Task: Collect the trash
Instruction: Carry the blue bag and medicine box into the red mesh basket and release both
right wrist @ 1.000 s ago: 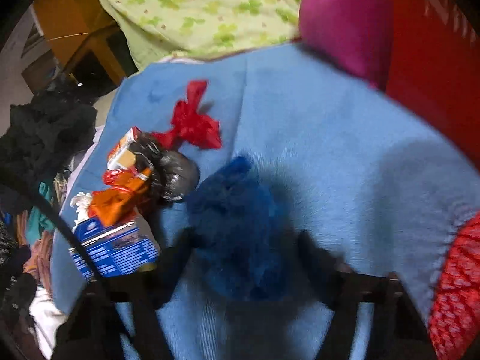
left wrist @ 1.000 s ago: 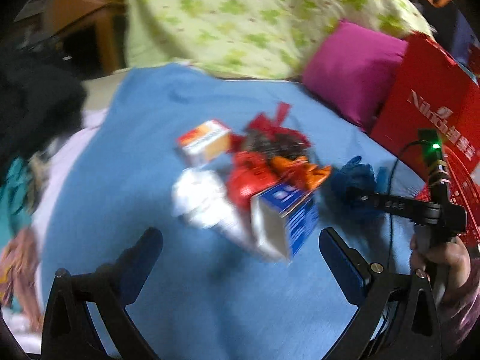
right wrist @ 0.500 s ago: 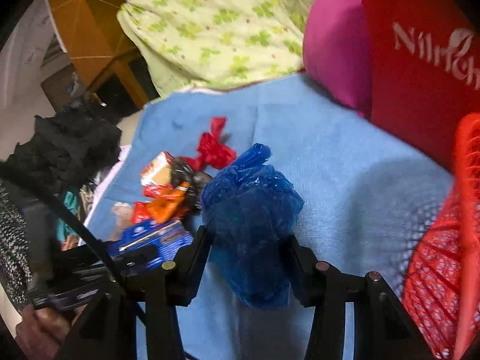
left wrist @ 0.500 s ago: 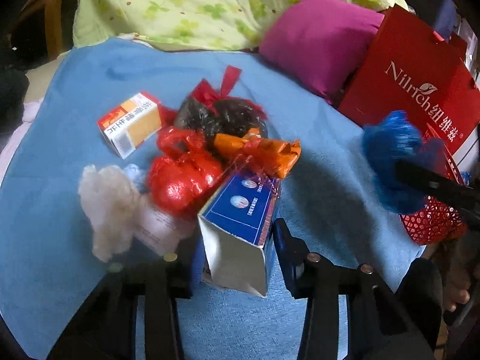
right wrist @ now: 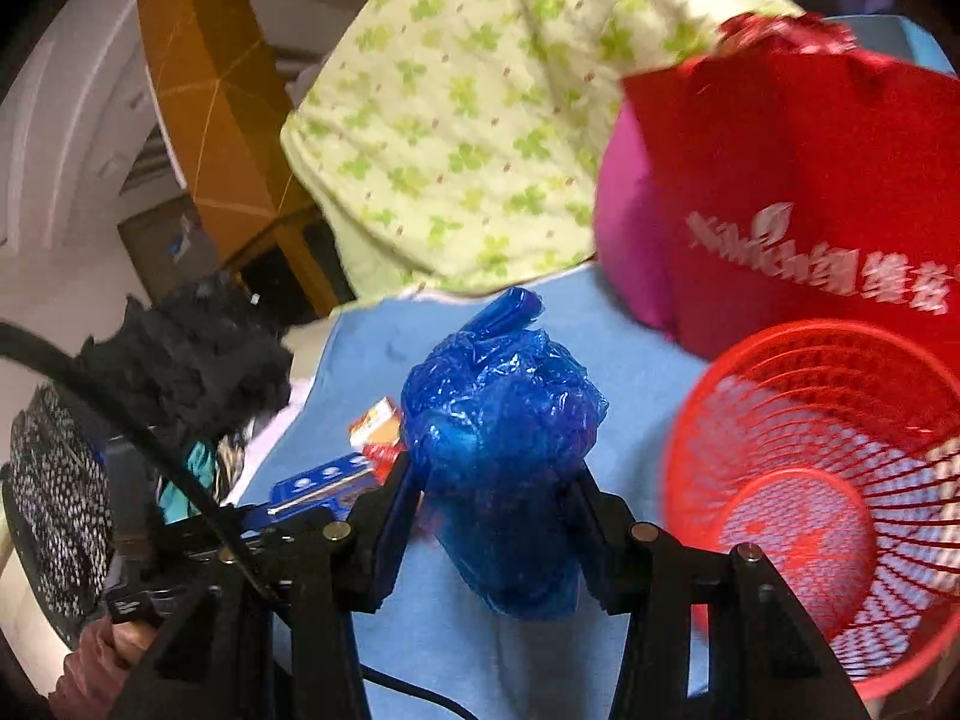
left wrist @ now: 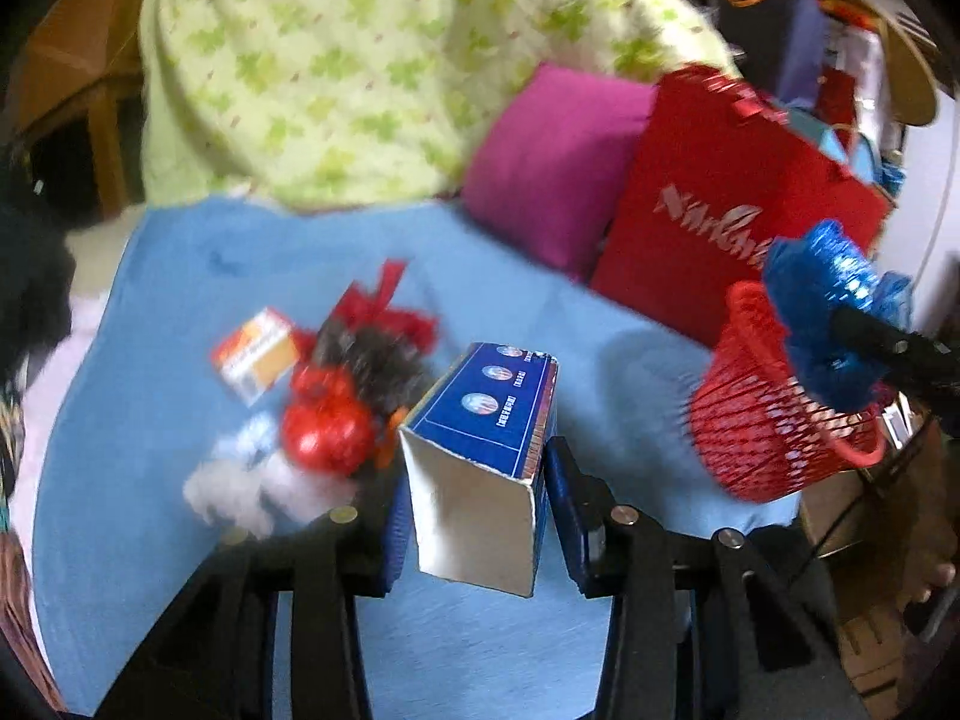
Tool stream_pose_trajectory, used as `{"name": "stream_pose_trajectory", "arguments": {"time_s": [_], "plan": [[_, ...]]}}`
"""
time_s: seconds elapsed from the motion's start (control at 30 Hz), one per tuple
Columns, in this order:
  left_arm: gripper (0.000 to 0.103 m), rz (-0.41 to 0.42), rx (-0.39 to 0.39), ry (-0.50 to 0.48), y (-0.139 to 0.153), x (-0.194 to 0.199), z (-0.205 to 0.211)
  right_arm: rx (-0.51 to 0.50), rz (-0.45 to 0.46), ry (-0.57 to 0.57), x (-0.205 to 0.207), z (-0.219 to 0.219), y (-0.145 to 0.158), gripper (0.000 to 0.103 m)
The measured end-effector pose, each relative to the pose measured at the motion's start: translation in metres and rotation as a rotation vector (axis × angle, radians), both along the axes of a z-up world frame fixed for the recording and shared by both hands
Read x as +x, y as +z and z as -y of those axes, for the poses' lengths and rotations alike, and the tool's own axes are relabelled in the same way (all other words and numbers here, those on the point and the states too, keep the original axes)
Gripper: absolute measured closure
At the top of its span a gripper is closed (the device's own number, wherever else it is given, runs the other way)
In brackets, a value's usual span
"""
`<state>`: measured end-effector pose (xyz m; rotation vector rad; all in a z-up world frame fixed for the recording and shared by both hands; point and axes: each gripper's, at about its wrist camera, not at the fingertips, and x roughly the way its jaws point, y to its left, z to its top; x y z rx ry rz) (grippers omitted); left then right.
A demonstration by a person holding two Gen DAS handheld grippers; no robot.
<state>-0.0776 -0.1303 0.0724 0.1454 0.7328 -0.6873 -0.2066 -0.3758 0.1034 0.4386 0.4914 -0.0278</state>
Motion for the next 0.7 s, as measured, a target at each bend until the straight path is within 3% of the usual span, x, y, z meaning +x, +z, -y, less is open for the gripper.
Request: {"name": "stream_pose_trajectory", "arguments": {"time_s": [0.27,0.53,0.63,0.7], "plan": [[0.059,0.077,-0.055,-0.187,0.055,-0.035,0.093,0.078,0.020,-0.219,-0.066,0.085,-0.002,0.050],[0.057,0.079,0.006,-0.327,0.050,-0.060,0.203,0.197,-0.033,-0.315,-0.095,0.139,-0.031,0.045],[0.038,0.083,0.049,-0.332,0.041,-0.064,0.222,0.213,-0.051,-0.323,-0.098,0.145,-0.040,0.034],[0.036,0.093,0.045,-0.326,0.040,-0.067,0.221,0.231,-0.046,-0.330,-0.100,0.147,-0.042,0.032]]}}
